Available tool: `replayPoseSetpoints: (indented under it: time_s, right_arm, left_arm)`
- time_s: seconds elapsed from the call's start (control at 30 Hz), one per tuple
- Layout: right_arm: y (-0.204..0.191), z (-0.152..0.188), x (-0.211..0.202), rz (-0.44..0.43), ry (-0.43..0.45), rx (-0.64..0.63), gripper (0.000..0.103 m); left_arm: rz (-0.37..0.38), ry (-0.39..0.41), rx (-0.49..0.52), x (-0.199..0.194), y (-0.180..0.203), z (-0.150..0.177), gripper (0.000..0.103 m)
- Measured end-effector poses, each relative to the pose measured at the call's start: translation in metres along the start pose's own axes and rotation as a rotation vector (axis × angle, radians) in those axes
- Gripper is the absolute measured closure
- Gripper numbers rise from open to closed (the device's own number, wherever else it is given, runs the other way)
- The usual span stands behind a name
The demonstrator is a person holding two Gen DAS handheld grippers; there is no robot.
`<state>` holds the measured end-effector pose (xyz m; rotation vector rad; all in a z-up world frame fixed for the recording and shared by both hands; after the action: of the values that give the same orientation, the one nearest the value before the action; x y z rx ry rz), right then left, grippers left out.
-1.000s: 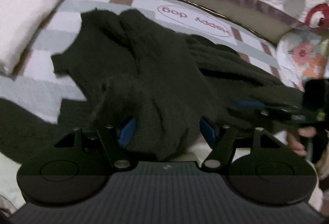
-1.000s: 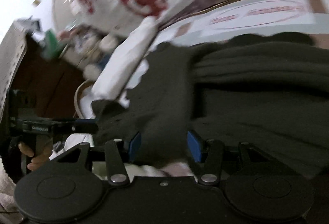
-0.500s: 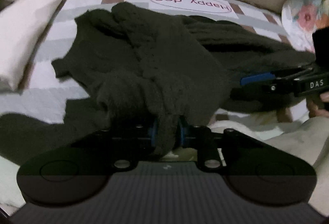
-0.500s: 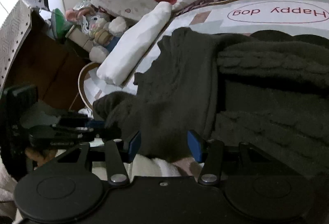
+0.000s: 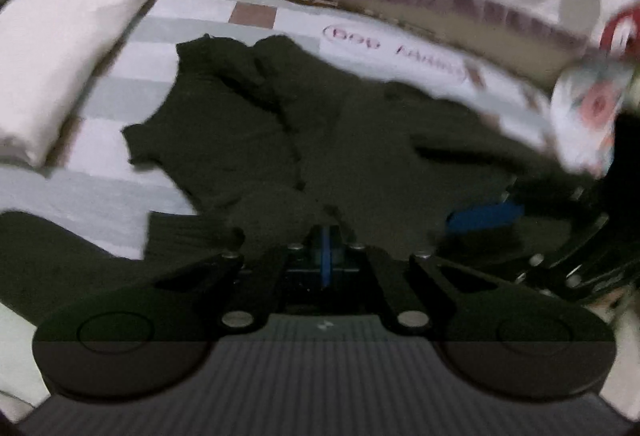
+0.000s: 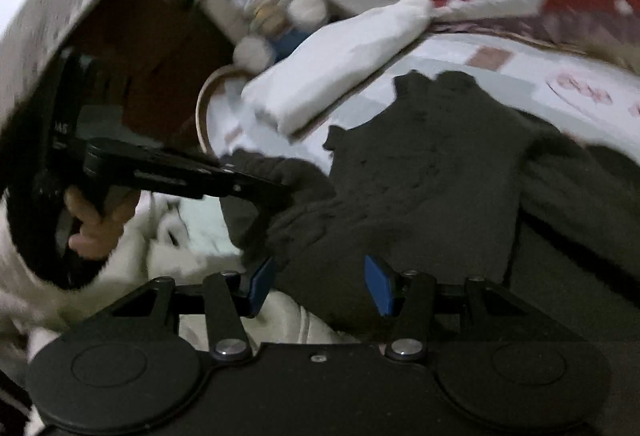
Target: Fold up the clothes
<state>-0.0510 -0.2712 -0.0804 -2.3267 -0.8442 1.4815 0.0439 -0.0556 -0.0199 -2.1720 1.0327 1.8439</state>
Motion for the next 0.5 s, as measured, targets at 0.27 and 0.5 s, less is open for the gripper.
replayPoseSetpoints:
  time_s: [0.27,0.5]
  right_arm:
    - [-0.015,-0.041,0.042,-0.021,-0.116,0.005,0.031]
    - [-0.009,-0.031,0.070,0.127,-0.112,-0.037,0.084]
  left_arm:
    - [-0.031,-0.019,-0.092,0.028,-0.031,0.005,0.103]
    - [0.002,-0.016,-0.163,0.040,-0.045,0.008,0.103]
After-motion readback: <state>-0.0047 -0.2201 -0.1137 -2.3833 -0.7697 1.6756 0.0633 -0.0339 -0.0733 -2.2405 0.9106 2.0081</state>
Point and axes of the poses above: each gripper's, at about its wrist camera, not at the fingertips, and x roughly the way its jaws point, y to its right, z to its underside, the point moved 1 cm from there along x, roughly the way its jaws point, and after that the axes turned 13 degrees about -y, right-handed, at the moved point
